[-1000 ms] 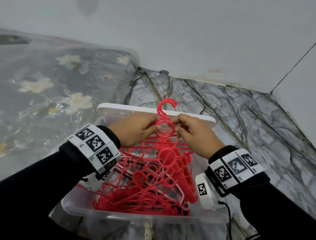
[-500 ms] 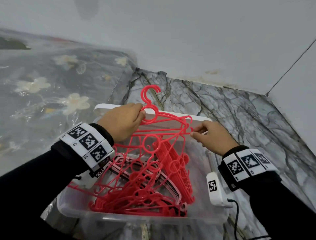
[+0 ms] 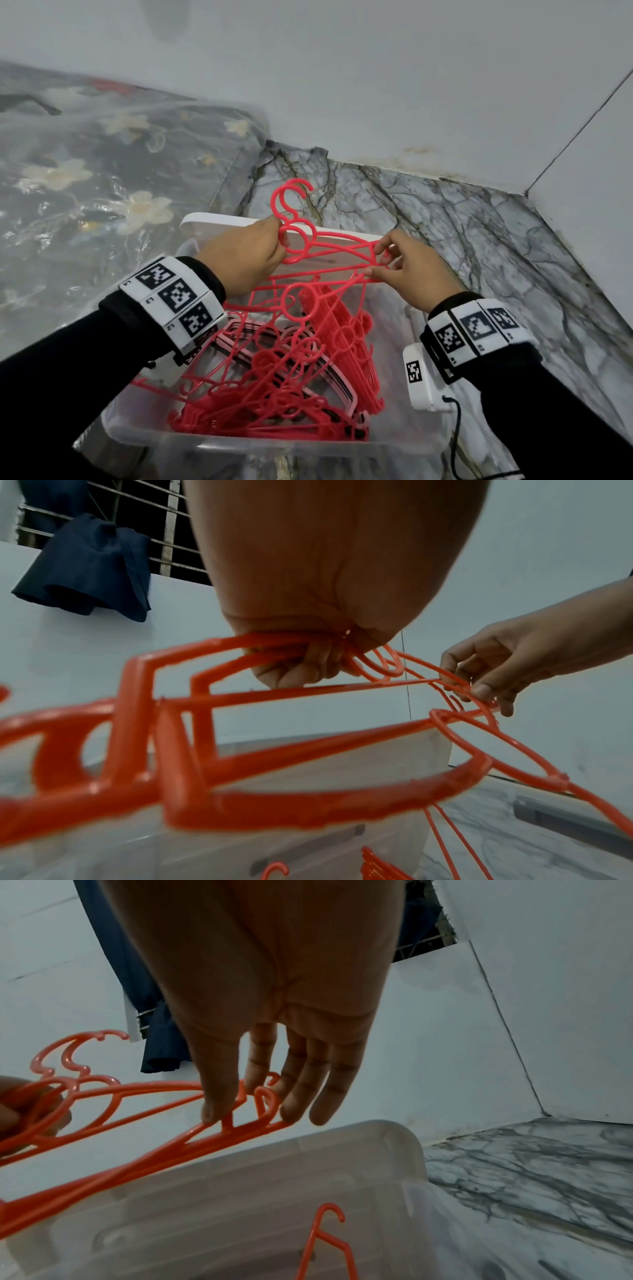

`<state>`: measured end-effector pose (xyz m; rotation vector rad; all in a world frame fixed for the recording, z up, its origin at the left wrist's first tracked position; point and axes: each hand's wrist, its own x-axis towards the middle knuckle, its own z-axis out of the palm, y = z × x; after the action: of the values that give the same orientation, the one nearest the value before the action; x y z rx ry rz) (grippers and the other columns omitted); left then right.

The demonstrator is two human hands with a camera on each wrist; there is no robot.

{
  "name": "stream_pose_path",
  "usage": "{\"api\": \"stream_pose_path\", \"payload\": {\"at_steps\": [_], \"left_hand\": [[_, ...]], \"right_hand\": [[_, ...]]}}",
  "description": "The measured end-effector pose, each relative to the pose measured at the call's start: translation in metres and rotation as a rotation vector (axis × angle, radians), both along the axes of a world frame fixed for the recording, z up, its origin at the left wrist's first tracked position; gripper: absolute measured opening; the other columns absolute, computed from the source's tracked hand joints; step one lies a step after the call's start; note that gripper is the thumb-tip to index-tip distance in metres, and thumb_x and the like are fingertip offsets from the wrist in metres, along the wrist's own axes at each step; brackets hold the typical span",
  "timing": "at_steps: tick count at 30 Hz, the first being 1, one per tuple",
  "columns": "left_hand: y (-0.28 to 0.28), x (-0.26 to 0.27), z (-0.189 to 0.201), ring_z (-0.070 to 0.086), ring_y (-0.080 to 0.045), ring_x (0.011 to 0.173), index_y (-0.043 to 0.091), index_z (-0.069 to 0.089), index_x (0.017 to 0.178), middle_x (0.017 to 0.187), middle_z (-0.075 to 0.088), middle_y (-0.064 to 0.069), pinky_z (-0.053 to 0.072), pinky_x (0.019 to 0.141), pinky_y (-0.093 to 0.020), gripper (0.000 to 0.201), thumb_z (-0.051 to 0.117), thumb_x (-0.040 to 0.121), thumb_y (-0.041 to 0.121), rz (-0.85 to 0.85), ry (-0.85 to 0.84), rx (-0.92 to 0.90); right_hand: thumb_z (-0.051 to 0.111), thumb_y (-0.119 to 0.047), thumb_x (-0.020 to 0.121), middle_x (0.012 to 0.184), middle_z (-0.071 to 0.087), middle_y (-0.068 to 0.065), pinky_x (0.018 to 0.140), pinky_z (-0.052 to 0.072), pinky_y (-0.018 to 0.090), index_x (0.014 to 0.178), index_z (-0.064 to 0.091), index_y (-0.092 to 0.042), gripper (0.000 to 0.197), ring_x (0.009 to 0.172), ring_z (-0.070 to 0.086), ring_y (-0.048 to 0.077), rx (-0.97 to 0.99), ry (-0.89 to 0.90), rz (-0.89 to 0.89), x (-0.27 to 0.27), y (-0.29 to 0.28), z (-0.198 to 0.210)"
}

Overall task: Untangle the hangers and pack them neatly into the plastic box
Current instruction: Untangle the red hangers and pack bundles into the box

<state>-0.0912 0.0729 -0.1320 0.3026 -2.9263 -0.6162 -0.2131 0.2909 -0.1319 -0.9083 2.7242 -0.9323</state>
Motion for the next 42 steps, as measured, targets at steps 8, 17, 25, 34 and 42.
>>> {"api": "stream_pose_path", "payload": {"at_steps": [8, 17, 25, 34, 42], "left_hand": [[0.002, 0.001, 0.001, 0.037, -0.017, 0.057, 0.015, 0.028, 0.081, 0.069, 0.031, 0.007, 0.022, 0.057, -0.032, 0.019, 0.035, 0.099, 0.019, 0.017, -0.049, -0.063], [-0.001, 0.000, -0.001, 0.045, -0.027, 0.073, 0.011, 0.035, 0.092, 0.075, 0.035, 0.003, 0.039, 0.071, -0.041, 0.007, 0.036, 0.098, 0.013, 0.024, 0.014, 0.013], [0.010, 0.010, -0.001, 0.046, -0.027, 0.084, 0.003, 0.052, 0.100, 0.107, 0.046, -0.015, 0.042, 0.078, -0.042, 0.041, 0.012, 0.098, 0.015, -0.050, -0.151, -0.167], [0.008, 0.000, -0.007, 0.041, -0.013, 0.073, 0.012, 0.041, 0.092, 0.083, 0.044, 0.005, 0.028, 0.070, -0.024, 0.011, 0.036, 0.101, 0.016, -0.169, -0.044, 0.102], [0.001, -0.001, -0.001, 0.042, -0.007, 0.066, 0.018, 0.047, 0.084, 0.074, 0.047, 0.007, 0.025, 0.059, -0.021, 0.016, 0.044, 0.100, 0.020, -0.224, -0.093, 0.078]], "right_hand": [[0.074, -0.010, 0.079, 0.084, 0.063, 0.005, 0.064, 0.052, 0.021, 0.090, 0.059, -0.013, 0.019, 0.068, 0.063, 0.013, -0.117, -0.117, -0.031, -0.005, -0.004, -0.002], [0.065, -0.006, 0.086, 0.062, 0.059, 0.005, 0.052, 0.055, 0.026, 0.096, 0.051, -0.019, 0.022, 0.051, 0.062, 0.010, -0.410, -0.404, -0.040, -0.009, -0.004, 0.004], [0.061, -0.005, 0.089, 0.061, 0.062, 0.002, 0.056, 0.055, 0.029, 0.081, 0.060, -0.014, 0.012, 0.053, 0.061, 0.010, -0.348, -0.244, -0.031, -0.011, 0.000, 0.005], [0.051, 0.001, 0.093, 0.066, 0.070, 0.001, 0.051, 0.055, 0.024, 0.086, 0.057, -0.015, 0.018, 0.056, 0.065, 0.010, -0.537, -0.367, -0.011, -0.012, 0.001, 0.012], [0.045, 0.000, 0.096, 0.071, 0.062, 0.005, 0.052, 0.052, 0.018, 0.089, 0.055, -0.015, 0.019, 0.047, 0.056, 0.006, -0.646, -0.374, -0.084, -0.012, -0.003, 0.017]]}}
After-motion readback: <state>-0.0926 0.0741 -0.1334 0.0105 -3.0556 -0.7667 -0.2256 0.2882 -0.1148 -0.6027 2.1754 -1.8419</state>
